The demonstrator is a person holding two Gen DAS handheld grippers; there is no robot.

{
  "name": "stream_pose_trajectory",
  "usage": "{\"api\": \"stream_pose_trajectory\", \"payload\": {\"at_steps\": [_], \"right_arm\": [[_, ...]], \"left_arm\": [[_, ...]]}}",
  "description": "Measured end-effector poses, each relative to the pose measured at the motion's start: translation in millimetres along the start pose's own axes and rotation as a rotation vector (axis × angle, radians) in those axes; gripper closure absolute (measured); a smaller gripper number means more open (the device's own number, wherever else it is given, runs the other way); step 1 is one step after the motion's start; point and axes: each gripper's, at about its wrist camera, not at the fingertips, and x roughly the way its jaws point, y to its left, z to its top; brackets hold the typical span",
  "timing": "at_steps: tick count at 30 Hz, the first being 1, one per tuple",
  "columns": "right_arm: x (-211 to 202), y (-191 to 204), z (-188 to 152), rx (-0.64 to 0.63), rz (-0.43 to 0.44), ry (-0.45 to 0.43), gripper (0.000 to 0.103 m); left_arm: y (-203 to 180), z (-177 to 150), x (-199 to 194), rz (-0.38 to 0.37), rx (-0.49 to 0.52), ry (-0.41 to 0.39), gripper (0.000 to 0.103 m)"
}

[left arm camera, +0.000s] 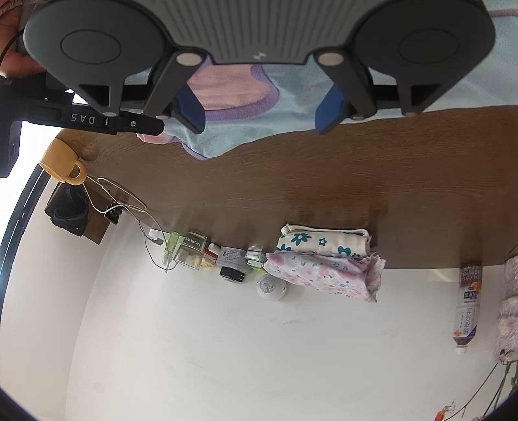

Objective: Fold clothes

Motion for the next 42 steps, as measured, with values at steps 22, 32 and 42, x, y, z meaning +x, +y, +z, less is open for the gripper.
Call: {"api": "stream_pose_trajectory", "payload": {"at_steps": [22,32,42], "right_arm": [[-6,19,-2,-0.043,-0.035,-0.057,0.093],[-20,77,3,-0.333,-0.062,-0.145,0.093],[-13,172,-23,-0.642,0.055,-0.129,0.093]], "left_arm": [[51,-10,-68,0.078,0.072,-0.037,0.028],[81,-12,-92,0.107,0.060,-0.067,0.028],[89,-15,-97,0.086,0.036,-0.088,0.028]]}}
